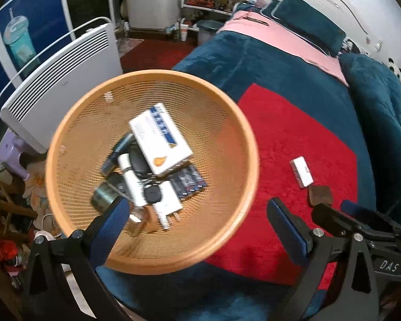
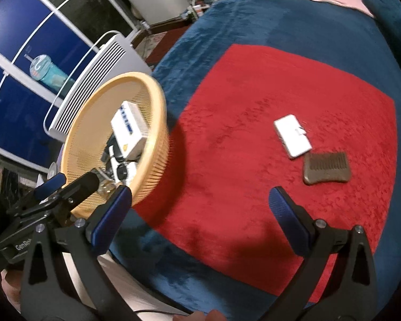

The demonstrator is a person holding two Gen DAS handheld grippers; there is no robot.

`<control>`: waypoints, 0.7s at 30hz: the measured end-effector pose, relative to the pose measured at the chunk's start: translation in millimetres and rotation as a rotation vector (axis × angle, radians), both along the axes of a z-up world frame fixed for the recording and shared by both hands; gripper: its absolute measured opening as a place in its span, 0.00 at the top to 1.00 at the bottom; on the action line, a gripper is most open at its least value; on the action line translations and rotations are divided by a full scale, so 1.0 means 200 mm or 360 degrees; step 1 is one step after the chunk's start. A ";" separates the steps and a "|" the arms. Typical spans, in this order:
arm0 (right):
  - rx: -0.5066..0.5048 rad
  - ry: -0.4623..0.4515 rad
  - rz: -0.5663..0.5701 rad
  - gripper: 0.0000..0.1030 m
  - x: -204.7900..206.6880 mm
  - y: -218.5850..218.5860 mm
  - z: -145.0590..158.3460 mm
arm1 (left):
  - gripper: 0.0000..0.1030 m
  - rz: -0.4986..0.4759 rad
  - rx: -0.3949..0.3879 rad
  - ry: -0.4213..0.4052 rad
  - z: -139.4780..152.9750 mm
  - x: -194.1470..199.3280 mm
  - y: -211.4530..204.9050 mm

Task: Organize rigid objects
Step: 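Withdraw both open tools from the basket back over the comb and white card, then grasp the brown wooden comb with the right tool while the left tool grasps the white card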

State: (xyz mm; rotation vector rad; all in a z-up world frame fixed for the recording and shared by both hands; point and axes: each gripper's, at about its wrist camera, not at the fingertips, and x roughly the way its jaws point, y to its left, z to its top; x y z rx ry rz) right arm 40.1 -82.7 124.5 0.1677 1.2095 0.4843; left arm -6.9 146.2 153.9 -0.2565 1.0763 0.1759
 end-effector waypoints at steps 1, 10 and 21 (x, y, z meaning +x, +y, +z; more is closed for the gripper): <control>-0.0005 0.0006 -0.0020 0.00 0.00 -0.03 -0.01 | 0.01 -0.0014 -0.0002 0.0000 0.00 0.01 -0.02; -0.0031 0.0047 -0.0221 0.00 0.02 -0.32 -0.08 | 0.01 -0.0187 0.0010 -0.0001 -0.02 0.11 -0.29; -0.0006 0.0232 -0.0597 0.00 0.08 -0.68 -0.30 | 0.01 -0.0453 -0.0026 0.0020 -0.12 0.22 -0.64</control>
